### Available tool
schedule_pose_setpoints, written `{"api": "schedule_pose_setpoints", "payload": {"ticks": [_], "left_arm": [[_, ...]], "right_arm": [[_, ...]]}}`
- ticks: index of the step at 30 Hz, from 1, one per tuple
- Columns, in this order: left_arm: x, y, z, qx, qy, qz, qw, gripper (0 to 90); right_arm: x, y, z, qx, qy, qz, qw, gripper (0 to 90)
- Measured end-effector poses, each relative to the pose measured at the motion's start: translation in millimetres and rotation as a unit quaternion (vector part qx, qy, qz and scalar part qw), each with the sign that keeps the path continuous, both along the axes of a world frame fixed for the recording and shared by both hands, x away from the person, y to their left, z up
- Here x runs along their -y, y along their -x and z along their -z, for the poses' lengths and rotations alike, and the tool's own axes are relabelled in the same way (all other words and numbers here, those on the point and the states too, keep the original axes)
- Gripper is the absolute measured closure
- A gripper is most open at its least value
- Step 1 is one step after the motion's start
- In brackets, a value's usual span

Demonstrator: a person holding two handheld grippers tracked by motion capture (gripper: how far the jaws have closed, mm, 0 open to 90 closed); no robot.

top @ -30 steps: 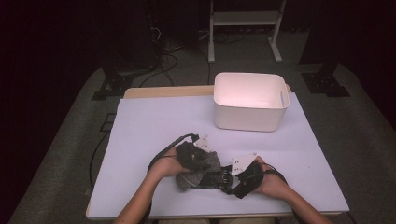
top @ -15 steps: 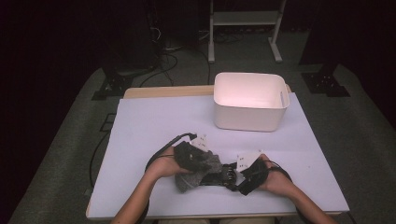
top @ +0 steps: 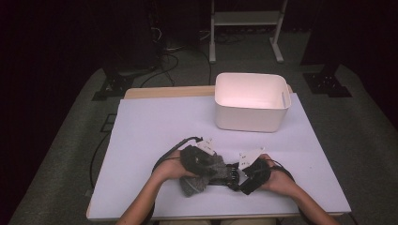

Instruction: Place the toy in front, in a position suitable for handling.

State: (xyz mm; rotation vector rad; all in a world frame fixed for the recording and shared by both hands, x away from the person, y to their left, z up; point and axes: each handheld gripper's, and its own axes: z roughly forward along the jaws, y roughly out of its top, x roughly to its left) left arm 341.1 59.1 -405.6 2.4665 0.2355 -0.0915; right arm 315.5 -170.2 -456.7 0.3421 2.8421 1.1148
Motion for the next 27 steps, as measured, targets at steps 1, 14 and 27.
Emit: {"api": "schedule_pose_setpoints", "payload": {"ticks": [1, 14, 27], "left_arm": [[0.1, 0.0, 0.2, 0.0, 0.001, -0.001, 1.0, 73.0], [-6.0, 10.2, 2.4, 0.015, 0.005, 0.002, 0.9999, 72.9], [-4.9, 12.3, 2.0, 0.018, 0.003, 0.003, 0.9998, 72.9]], "right_arm": [[-1.0, 0.4, -0.7, -0.004, 0.003, 0.001, 1.0, 19.3], [7.6, -0.4, -11.9, -0.049, -0.016, 0.005, 0.9987, 17.9], [2.8, -20.8, -29.3, -0.081, -0.03, 0.002, 0.9963, 18.4]]}}
